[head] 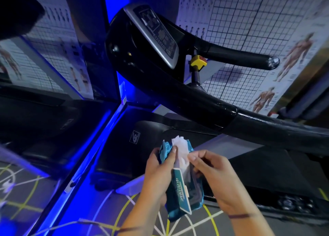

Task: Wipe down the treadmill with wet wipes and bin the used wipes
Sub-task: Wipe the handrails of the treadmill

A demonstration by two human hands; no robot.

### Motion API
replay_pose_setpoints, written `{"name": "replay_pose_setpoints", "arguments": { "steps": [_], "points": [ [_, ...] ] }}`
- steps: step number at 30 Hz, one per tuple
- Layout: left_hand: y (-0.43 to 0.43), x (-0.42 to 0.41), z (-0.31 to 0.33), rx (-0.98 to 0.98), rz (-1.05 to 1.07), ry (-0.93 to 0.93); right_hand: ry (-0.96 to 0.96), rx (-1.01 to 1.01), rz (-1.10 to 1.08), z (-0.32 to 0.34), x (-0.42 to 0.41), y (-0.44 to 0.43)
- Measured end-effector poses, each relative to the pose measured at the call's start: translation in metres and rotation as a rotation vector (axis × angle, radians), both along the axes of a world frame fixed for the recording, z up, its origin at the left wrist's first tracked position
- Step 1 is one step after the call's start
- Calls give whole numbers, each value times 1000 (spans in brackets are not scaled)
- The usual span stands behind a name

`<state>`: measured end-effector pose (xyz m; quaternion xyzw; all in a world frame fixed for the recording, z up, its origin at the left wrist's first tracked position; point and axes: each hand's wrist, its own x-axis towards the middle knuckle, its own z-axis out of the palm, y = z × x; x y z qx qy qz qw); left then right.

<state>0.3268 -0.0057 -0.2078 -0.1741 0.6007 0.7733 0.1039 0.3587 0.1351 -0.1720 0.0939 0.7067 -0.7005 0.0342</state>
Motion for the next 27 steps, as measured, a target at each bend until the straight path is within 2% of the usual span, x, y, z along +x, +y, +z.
{"name": "replay_pose_setpoints", "arguments": {
  "steps": [6, 9, 11, 15, 19, 22, 27],
  "points": [
    [1, 2, 2, 21, 11, 23, -30, -163, -19, -8, 0, 14],
    [1, 2, 2, 31, 19, 47, -45, -172, 30, -2, 4, 19],
    [2, 2, 4, 42, 43, 53, 30, -49, 61, 8, 8, 22],
    [4, 3, 6, 76, 70, 55, 188, 337, 89, 21, 16, 5],
    [2, 7, 10, 102, 54, 62, 267, 397, -108, 15, 15, -15],
    [1, 10, 14, 103, 39, 74, 245, 286, -162, 12, 13, -20],
    [1, 18, 20, 156, -2, 17, 118, -231, -50, 25, 17, -25]
  ]
}}
